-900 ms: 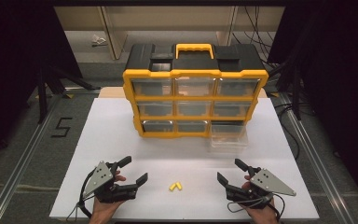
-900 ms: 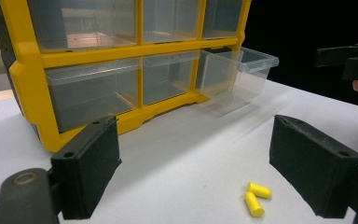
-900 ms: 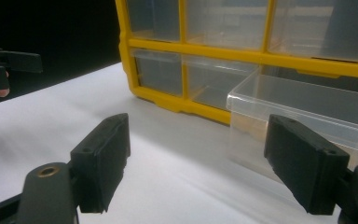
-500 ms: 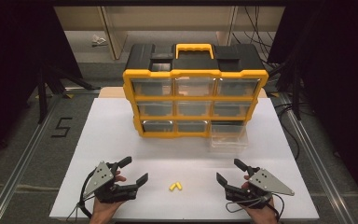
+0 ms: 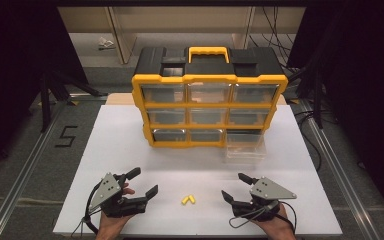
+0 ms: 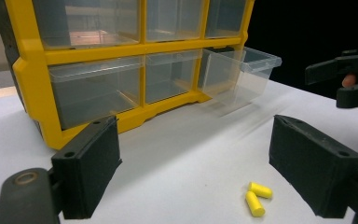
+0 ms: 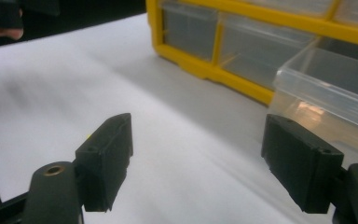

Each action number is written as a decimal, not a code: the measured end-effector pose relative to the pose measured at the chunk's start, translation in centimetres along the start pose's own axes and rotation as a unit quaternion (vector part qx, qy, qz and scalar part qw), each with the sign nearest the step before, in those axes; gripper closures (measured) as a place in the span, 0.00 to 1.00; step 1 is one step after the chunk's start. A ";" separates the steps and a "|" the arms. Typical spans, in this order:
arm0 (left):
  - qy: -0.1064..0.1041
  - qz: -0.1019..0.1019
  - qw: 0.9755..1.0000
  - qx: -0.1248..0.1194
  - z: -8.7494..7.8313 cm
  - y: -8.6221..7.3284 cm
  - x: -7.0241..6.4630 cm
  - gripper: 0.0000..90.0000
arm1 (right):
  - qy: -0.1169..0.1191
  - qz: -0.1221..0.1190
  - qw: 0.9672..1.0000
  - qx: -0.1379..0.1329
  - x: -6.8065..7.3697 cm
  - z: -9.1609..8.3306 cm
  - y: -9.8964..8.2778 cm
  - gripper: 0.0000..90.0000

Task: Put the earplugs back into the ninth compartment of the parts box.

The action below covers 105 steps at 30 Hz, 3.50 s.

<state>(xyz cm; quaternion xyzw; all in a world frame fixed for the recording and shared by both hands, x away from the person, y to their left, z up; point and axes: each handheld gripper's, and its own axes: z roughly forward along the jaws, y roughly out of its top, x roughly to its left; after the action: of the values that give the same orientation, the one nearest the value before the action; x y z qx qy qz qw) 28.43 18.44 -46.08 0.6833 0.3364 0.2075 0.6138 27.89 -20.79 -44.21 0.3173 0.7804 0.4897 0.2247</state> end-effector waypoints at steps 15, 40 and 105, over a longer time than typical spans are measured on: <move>0.001 0.004 1.000 0.002 0.0 0.0 -0.1 0.18 | 0.063 -0.040 0.991 0.112 2.2 4.1 1.9 0.35; 0.001 0.018 1.000 0.003 -0.1 0.1 -0.4 0.18 | 0.106 -0.042 0.971 0.210 4.1 9.8 2.3 0.53; -0.005 0.009 1.000 -0.009 -0.1 0.2 -0.3 0.18 | 0.042 0.043 0.996 0.073 -2.7 5.6 6.4 0.91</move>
<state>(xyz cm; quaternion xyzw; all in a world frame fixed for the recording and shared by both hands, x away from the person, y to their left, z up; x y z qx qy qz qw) 28.18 18.34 -45.87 0.6819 0.3257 0.2123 0.6195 35.19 -17.19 -40.61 0.3456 0.8084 0.4533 0.1469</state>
